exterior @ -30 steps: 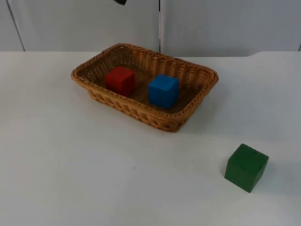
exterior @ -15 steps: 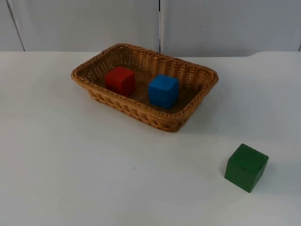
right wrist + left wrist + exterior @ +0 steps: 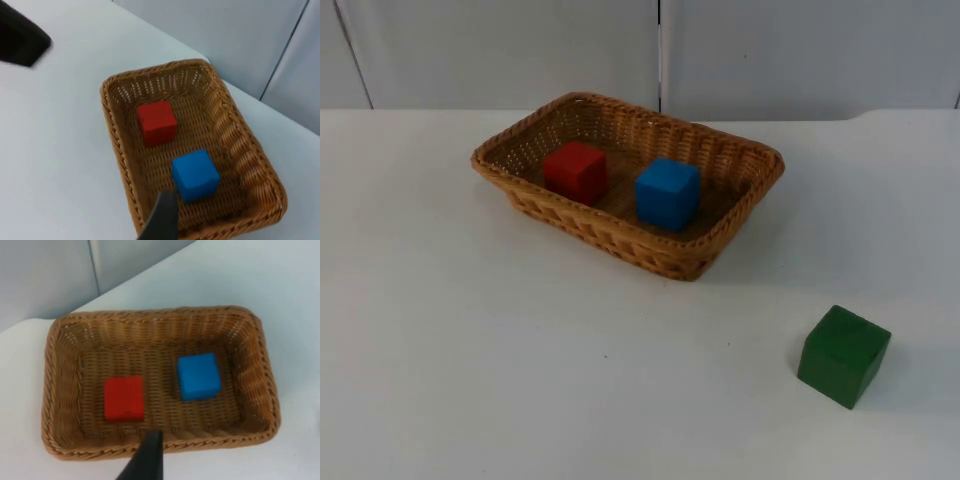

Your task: Pick up one cube with each hand and place exactly two cubes into the same basket, leaving the remaining cube outside.

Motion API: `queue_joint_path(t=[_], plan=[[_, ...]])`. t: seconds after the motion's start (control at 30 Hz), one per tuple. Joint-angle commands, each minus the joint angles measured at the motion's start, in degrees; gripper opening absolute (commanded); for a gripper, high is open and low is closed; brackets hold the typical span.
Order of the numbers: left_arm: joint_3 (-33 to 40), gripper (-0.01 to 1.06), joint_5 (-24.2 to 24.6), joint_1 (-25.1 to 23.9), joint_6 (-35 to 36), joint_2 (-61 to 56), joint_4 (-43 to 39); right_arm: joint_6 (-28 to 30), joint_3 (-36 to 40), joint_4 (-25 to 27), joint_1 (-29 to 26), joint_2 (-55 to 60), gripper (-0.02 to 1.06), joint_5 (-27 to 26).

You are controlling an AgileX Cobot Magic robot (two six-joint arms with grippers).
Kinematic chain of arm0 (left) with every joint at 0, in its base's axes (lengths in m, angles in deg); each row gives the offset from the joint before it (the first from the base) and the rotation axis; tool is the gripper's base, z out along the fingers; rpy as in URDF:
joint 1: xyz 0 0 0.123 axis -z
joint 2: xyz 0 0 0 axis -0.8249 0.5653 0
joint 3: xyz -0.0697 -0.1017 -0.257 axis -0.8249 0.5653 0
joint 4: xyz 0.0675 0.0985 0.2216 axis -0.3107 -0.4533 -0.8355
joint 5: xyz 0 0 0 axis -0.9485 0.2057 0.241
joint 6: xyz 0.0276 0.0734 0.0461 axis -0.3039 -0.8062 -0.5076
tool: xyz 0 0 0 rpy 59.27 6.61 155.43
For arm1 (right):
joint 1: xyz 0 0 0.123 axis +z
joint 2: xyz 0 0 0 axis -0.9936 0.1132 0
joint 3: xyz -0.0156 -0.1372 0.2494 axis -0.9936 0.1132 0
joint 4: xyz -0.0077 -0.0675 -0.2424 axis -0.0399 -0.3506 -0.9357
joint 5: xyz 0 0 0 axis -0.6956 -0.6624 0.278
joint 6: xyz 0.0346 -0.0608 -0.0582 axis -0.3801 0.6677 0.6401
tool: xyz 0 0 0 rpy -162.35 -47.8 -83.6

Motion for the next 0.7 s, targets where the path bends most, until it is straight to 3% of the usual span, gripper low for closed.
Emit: queue_joint_path(t=[0.0,0.23,0.33,0.5,0.67], plan=[[0.33,0.92,1.61,0.30,0.20,-1.88,1.11,-0.39,0.90,0.47,-0.04,-1.02,0.76,-0.66],[1.06,0.92,4.00,0.30,0.20,-4.83,1.26,-0.38,1.71,0.47,0.11,-1.02,0.76,-0.15],[3.77,0.92,2.01,0.30,0.10,-6.35,1.58,-0.38,1.71,0.47,0.11,-1.02,0.76,0.15],[15.49,0.92,-6.68,0.30,0.01,-12.18,1.90,-0.38,1.83,0.47,0.11,-1.02,0.76,1.64],[22.89,0.92,-9.02,0.30,0.01,-17.25,1.79,-0.38,5.99,0.47,0.11,-3.34,0.76,-1.32]])
